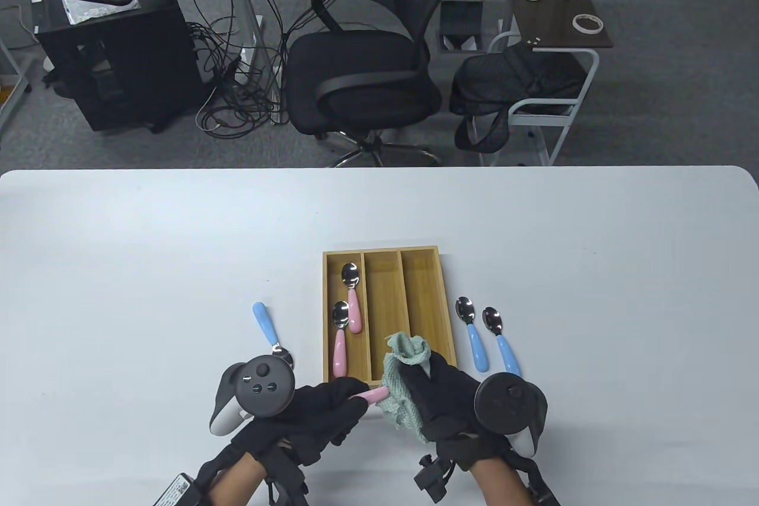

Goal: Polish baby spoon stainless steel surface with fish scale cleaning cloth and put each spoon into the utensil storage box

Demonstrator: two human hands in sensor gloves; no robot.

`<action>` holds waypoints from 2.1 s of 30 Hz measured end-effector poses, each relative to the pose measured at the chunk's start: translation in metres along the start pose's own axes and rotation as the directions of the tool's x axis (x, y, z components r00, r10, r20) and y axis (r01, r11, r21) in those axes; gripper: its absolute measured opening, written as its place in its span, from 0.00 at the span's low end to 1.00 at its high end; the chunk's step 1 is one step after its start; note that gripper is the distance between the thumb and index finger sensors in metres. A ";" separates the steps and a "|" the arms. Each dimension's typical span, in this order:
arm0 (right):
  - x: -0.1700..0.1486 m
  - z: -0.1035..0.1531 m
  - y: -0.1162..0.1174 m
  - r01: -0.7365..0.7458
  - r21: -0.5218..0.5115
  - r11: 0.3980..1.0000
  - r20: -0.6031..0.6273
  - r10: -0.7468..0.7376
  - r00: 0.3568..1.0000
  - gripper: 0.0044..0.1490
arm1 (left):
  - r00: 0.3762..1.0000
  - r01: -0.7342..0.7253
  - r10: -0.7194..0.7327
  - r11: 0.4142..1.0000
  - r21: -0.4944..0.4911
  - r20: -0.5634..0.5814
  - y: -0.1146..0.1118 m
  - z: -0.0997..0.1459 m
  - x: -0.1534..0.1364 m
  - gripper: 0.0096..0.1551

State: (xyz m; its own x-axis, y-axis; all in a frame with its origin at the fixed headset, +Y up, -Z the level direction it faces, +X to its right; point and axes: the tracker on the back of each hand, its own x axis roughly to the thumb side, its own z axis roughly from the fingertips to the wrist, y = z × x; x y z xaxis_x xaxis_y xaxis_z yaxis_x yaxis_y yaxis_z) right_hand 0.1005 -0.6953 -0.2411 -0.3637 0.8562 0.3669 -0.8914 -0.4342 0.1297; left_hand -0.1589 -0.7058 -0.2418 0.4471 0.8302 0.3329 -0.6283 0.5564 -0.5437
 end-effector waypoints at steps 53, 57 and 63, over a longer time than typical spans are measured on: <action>-0.053 0.002 -0.072 0.385 -0.396 0.834 -0.129 -0.465 0.876 0.27 | 0.789 0.028 0.051 0.993 0.118 -0.612 0.030 -0.168 -0.042 0.34; -0.053 0.002 -0.072 0.383 -0.393 0.836 -0.125 -0.462 0.878 0.27 | 0.758 0.115 -0.040 0.991 0.074 -0.651 0.027 -0.182 -0.041 0.34; -0.053 0.003 -0.072 0.388 -0.395 0.833 -0.119 -0.465 0.877 0.27 | 0.736 0.109 -0.045 0.993 0.053 -0.675 0.026 -0.187 -0.047 0.34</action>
State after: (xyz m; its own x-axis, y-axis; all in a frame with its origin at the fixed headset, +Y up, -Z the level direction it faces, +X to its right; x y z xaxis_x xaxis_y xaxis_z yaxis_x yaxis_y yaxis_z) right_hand 0.1851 -0.7098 -0.2669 0.0636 0.9863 0.1523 -0.9902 0.0814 -0.1138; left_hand -0.0769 -0.7369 -0.4159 0.7874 0.5633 -0.2503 -0.6084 0.6447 -0.4628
